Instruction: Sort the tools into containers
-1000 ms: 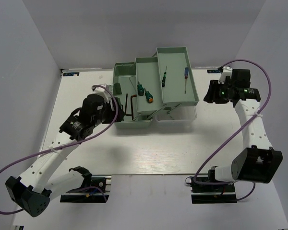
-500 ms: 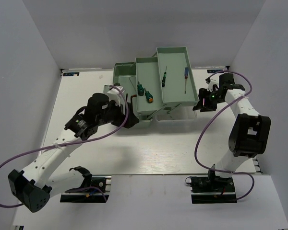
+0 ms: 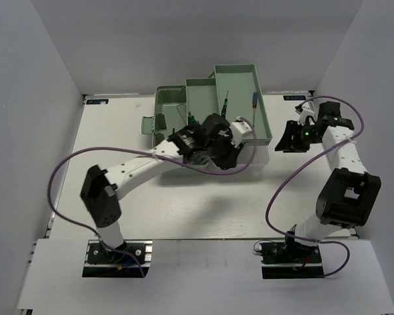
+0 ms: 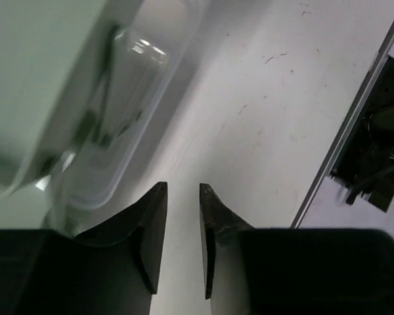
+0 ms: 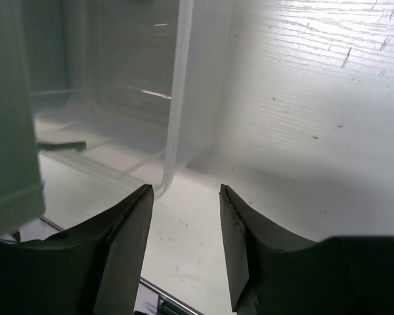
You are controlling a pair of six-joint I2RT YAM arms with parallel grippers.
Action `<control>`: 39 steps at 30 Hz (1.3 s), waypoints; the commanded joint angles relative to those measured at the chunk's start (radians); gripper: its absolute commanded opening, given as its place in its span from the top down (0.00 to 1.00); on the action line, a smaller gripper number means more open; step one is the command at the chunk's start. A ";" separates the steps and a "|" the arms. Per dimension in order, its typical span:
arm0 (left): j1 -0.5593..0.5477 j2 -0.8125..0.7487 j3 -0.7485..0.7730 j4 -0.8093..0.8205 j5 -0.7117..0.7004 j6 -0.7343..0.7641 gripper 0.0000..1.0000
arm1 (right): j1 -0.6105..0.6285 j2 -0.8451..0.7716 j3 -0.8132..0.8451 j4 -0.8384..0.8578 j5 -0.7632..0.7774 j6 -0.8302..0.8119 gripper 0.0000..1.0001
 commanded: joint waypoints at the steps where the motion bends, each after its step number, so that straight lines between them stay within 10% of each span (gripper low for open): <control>1: -0.066 0.091 0.091 -0.063 -0.055 0.098 0.61 | -0.050 -0.060 -0.021 -0.085 -0.112 -0.115 0.49; 6: -0.151 0.206 0.197 -0.063 -0.144 0.166 0.27 | -0.101 -0.075 -0.006 -0.160 -0.146 -0.216 0.46; 12: -0.204 0.258 0.246 -0.014 -0.355 0.199 0.21 | -0.145 -0.103 -0.015 -0.202 -0.161 -0.311 0.41; 34: -0.235 0.452 0.258 0.160 -0.679 0.255 0.21 | -0.164 -0.161 -0.138 -0.187 -0.222 -0.330 0.40; 39: -0.235 0.462 0.234 0.160 -0.658 0.255 0.52 | -0.164 -0.195 -0.214 -0.139 -0.213 -0.313 0.40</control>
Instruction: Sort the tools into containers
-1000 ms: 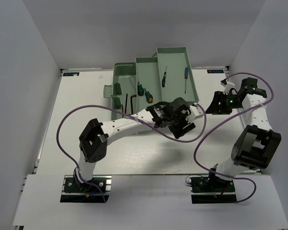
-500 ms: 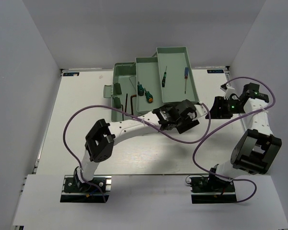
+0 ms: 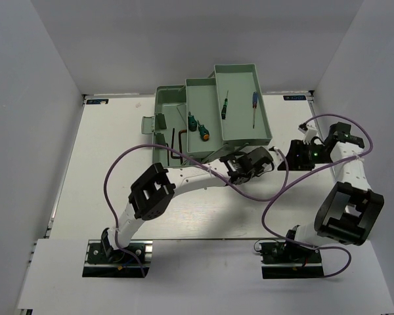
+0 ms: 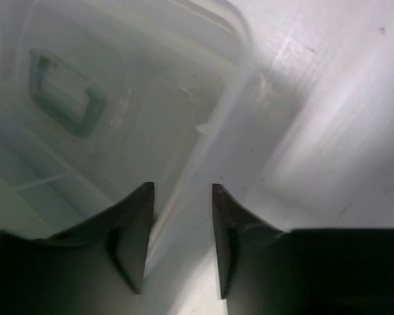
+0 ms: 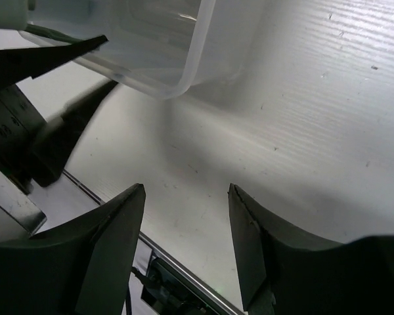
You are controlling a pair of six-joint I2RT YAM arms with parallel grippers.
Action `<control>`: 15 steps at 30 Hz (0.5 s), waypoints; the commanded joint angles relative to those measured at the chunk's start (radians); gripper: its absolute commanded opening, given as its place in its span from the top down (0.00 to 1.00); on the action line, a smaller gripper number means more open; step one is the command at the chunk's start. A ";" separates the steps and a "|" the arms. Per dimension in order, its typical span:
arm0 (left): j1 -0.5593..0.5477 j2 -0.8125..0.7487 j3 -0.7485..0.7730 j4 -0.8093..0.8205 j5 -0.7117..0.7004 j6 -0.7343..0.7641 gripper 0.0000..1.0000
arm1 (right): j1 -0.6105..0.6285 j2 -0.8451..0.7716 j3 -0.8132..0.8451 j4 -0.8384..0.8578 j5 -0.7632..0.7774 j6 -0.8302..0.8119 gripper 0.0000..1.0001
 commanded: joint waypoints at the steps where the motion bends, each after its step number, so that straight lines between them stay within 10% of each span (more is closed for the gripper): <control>1: -0.003 -0.024 -0.002 0.026 -0.024 0.004 0.61 | -0.004 -0.033 -0.025 0.041 -0.016 0.016 0.40; 5: -0.003 -0.033 0.010 0.026 -0.006 -0.005 1.00 | -0.005 -0.021 -0.025 0.081 0.029 0.062 0.41; 15: -0.003 -0.076 0.183 -0.021 -0.035 -0.040 1.00 | 0.002 0.020 -0.035 0.302 0.308 0.177 0.43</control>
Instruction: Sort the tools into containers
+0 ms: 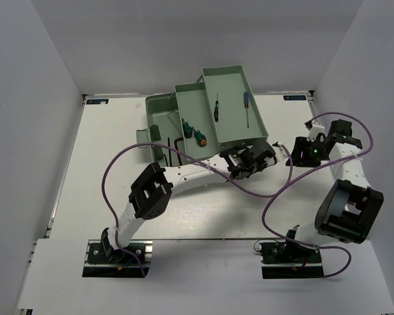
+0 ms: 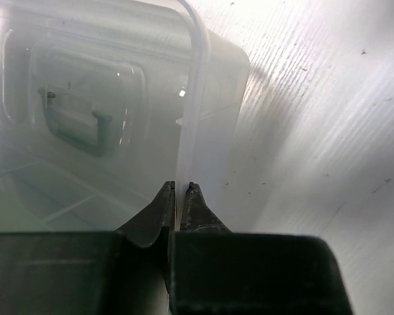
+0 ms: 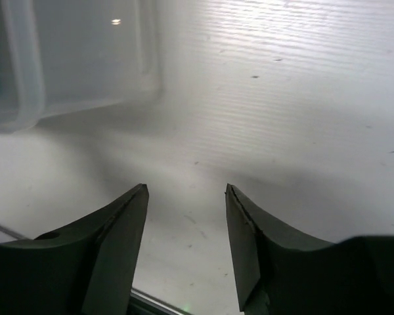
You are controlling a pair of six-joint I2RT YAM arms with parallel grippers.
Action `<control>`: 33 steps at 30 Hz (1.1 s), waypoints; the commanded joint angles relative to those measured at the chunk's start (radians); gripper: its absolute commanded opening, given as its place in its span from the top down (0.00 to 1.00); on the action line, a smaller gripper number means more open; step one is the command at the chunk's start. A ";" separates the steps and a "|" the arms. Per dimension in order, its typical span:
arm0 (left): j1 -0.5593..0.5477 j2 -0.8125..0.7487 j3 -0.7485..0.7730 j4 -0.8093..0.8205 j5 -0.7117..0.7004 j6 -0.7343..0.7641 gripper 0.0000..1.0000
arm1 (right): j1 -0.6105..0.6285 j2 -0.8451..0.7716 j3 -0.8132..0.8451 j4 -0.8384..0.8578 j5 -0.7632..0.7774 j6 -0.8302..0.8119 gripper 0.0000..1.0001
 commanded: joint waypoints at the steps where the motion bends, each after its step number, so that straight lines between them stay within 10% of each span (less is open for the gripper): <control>1: -0.007 -0.092 0.090 0.049 -0.056 -0.085 1.00 | 0.002 0.040 0.012 0.101 0.101 0.036 0.44; 8: 0.003 -0.188 0.070 0.049 -0.002 -0.125 1.00 | 0.017 0.244 0.164 0.011 -0.055 0.030 0.99; 33: -0.006 -0.330 0.111 -0.016 0.085 -0.250 1.00 | 0.281 0.686 0.514 0.090 -0.453 0.231 0.97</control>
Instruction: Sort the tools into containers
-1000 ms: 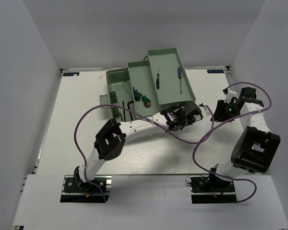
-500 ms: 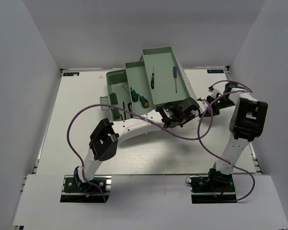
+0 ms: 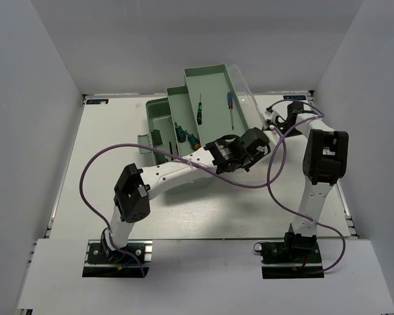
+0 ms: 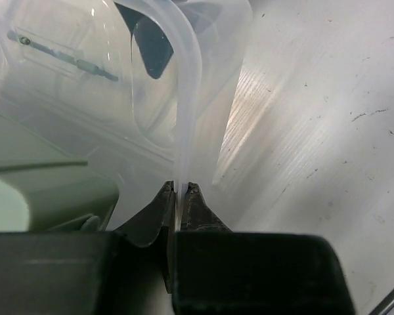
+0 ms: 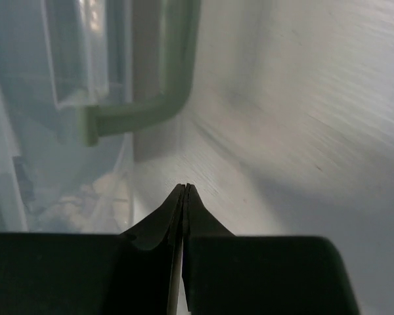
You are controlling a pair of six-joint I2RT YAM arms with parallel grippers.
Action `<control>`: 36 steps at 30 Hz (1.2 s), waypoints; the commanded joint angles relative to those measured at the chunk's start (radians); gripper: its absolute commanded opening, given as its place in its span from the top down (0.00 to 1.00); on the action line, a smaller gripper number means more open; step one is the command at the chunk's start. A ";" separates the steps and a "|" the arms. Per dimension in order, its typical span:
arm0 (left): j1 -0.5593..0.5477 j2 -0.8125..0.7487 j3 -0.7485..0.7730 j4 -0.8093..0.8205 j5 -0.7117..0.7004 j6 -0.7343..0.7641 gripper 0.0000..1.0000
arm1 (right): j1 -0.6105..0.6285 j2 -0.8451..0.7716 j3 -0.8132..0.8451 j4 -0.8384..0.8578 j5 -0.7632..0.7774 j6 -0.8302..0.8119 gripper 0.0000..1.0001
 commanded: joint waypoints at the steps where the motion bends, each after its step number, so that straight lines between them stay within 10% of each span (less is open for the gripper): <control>1: -0.017 -0.167 0.093 0.082 0.008 -0.066 1.00 | 0.012 0.017 0.066 0.052 -0.162 0.058 0.97; 11: -0.017 -0.202 0.130 0.010 -0.046 -0.096 0.28 | 0.031 -0.020 0.086 0.112 -0.201 0.121 1.00; 18: -0.002 -0.378 0.139 -0.134 -0.311 -0.212 0.20 | 0.046 -0.058 0.077 0.103 -0.199 0.116 1.00; 24: 0.081 -0.789 -0.307 -0.386 -0.696 -0.696 0.12 | 0.054 -0.095 0.080 0.078 -0.170 0.081 1.00; 29: 0.141 -1.088 -0.680 -0.474 -0.631 -1.040 0.10 | 0.103 -0.137 0.098 0.068 -0.127 0.078 1.00; 36: 0.188 -1.121 -1.017 -0.432 -0.400 -1.258 0.10 | 0.152 -0.204 0.134 0.043 -0.051 0.075 1.00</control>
